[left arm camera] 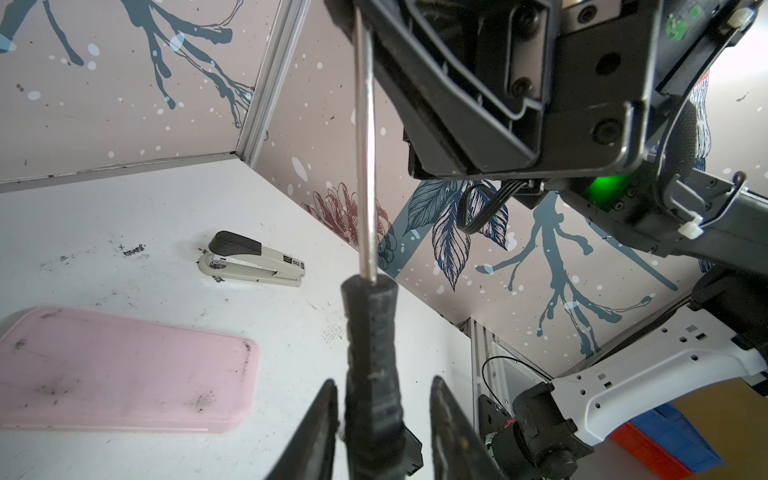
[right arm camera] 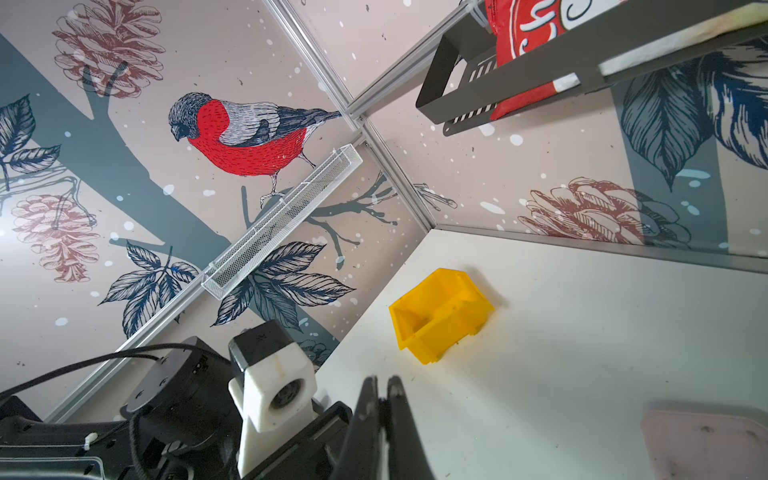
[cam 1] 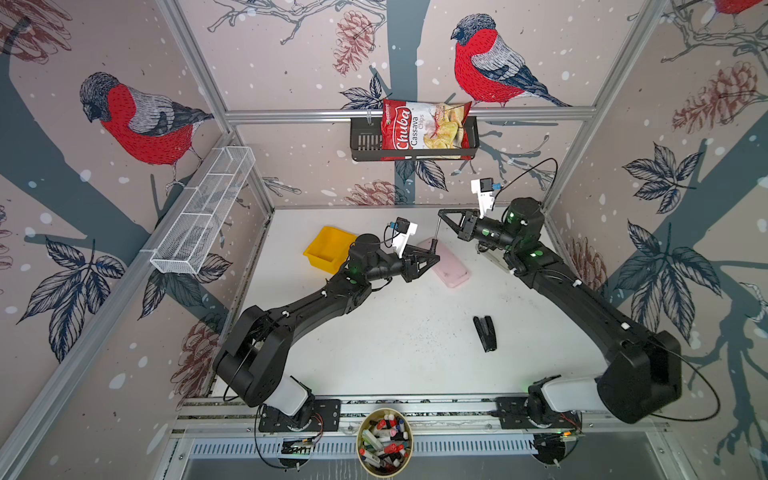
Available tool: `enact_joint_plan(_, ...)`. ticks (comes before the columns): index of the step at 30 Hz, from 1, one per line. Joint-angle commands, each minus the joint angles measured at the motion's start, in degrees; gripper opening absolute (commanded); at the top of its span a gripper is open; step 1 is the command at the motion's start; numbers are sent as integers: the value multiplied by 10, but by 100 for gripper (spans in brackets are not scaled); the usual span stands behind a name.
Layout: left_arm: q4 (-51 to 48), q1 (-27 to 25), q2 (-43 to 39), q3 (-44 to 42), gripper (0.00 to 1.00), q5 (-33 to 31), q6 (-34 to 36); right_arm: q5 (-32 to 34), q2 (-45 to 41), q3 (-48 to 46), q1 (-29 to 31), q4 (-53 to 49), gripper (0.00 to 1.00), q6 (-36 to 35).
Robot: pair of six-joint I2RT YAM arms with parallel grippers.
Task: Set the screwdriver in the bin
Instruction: 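Grasp the screwdriver handle with the left gripper and release the right gripper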
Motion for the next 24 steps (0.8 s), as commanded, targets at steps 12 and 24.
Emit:
enact_joint_plan(12,24,0,-7,-5,11,2,-9,-1,-10,-6,-3,18,0,-5)
enact_joint_plan(24,-23,7,-23,-11,9,-43,18,22,-37,-25,-4,-6,76,-55)
